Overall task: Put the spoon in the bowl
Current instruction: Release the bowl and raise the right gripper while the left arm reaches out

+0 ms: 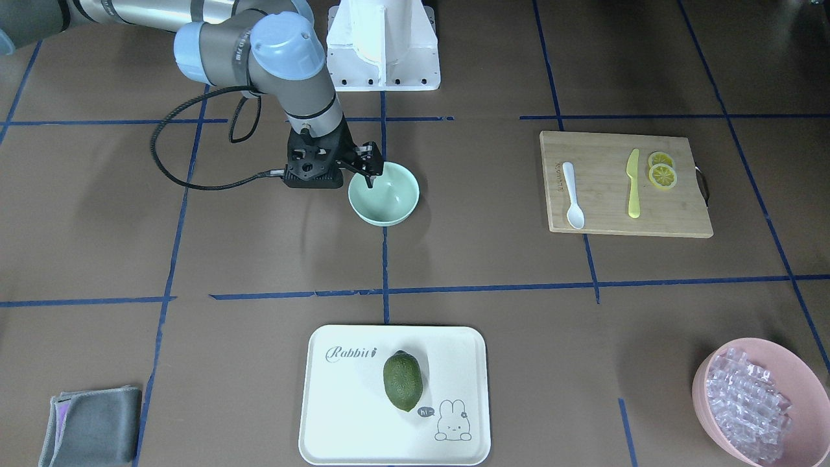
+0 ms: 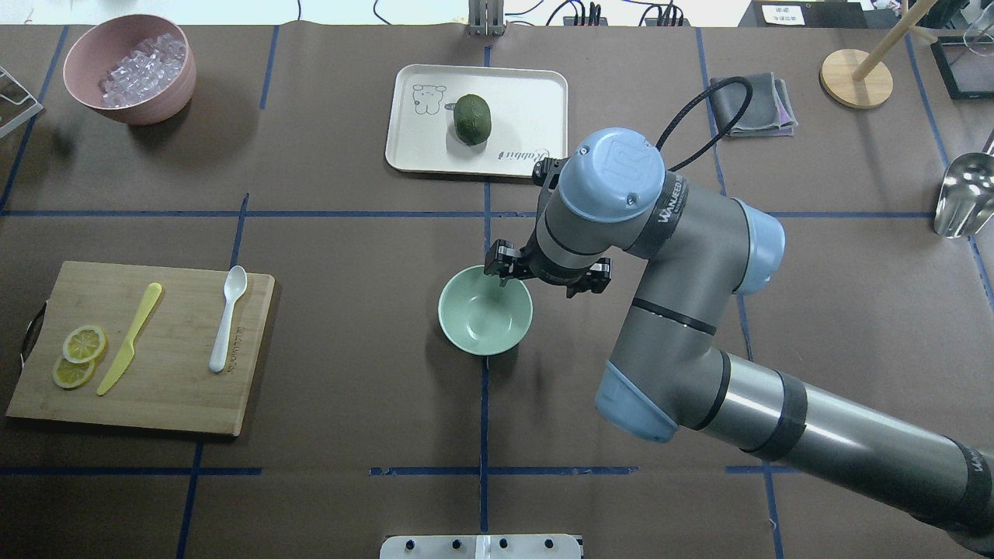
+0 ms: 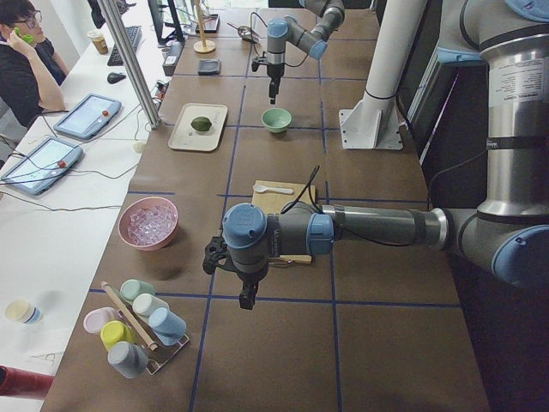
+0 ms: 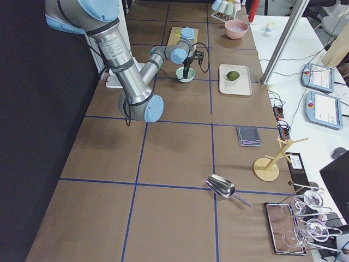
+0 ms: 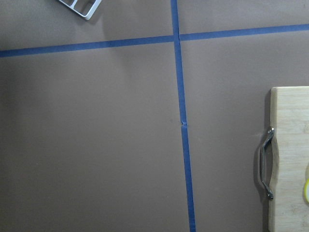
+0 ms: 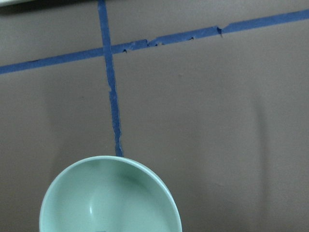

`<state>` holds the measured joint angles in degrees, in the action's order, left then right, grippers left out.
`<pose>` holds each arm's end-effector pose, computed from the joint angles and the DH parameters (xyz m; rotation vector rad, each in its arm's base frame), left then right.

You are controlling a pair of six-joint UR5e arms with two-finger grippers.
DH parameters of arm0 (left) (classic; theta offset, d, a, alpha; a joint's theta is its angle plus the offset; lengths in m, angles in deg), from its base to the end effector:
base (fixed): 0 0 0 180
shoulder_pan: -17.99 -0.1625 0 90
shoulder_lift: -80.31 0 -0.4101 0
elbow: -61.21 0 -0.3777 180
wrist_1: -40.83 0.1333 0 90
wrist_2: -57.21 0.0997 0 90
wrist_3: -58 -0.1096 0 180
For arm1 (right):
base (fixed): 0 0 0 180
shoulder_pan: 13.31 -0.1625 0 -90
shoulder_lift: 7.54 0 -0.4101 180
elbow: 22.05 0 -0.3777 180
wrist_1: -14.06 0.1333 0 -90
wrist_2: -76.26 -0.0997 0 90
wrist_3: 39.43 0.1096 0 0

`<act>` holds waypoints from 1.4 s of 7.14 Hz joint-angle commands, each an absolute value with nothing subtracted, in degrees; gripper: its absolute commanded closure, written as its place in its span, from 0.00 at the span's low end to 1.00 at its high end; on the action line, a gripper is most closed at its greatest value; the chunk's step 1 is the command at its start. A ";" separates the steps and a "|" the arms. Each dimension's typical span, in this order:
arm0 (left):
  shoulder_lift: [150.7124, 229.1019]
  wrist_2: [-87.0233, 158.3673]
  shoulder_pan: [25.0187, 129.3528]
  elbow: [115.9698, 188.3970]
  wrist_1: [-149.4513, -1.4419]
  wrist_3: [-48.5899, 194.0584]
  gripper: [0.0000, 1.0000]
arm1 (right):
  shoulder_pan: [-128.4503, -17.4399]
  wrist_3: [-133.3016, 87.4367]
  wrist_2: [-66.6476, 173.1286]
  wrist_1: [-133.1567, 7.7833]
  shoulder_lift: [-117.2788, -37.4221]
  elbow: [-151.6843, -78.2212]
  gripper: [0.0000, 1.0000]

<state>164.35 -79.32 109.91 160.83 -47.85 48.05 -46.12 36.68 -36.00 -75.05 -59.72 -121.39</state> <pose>-0.0684 -0.4350 0.6175 0.1224 0.8044 0.1489 -0.4969 -0.4295 0.2032 -0.0073 -0.9046 0.1445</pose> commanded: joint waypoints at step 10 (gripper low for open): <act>172.69 -53.01 57.63 170.43 -74.58 123.03 0.00 | -87.80 -27.95 -57.13 -80.64 -93.55 -132.28 0.00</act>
